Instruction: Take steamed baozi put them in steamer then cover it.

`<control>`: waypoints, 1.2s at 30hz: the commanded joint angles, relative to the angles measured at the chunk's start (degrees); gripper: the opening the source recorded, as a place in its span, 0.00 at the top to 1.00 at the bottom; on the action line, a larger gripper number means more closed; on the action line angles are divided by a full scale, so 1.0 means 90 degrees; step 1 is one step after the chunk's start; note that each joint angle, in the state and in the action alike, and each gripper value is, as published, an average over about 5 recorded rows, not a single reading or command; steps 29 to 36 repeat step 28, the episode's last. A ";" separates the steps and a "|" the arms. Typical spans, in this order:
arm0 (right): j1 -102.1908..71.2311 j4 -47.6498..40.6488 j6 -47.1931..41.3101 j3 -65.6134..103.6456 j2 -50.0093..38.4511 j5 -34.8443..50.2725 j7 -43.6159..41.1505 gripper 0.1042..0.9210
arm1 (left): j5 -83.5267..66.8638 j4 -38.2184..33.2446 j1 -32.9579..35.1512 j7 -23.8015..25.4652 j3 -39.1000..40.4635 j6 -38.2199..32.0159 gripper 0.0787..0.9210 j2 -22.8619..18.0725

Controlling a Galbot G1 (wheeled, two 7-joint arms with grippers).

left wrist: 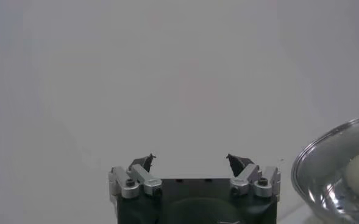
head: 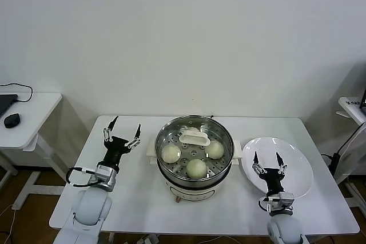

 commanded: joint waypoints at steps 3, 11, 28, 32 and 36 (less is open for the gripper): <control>-0.0294 0.0086 0.0043 -0.0015 0.0001 0.0031 -0.0131 0.12 | -0.0604 0.0349 0.0470 0.0151 -0.0364 -0.0741 0.12 -0.0111; -0.0392 0.0189 0.0027 0.0049 0.0057 -0.0032 -0.0141 0.12 | -0.0500 0.0306 0.0671 0.0191 -0.0337 -0.0847 0.12 -0.0155; -0.0412 0.0199 0.0092 0.0102 0.0053 -0.0007 -0.0180 0.12 | -0.0414 0.0232 0.0760 0.0214 -0.0257 -0.0808 0.12 -0.0191; -0.0412 0.0199 0.0092 0.0102 0.0053 -0.0007 -0.0180 0.12 | -0.0414 0.0232 0.0760 0.0214 -0.0257 -0.0808 0.12 -0.0191; -0.0412 0.0199 0.0092 0.0102 0.0053 -0.0007 -0.0180 0.12 | -0.0414 0.0232 0.0760 0.0214 -0.0257 -0.0808 0.12 -0.0191</control>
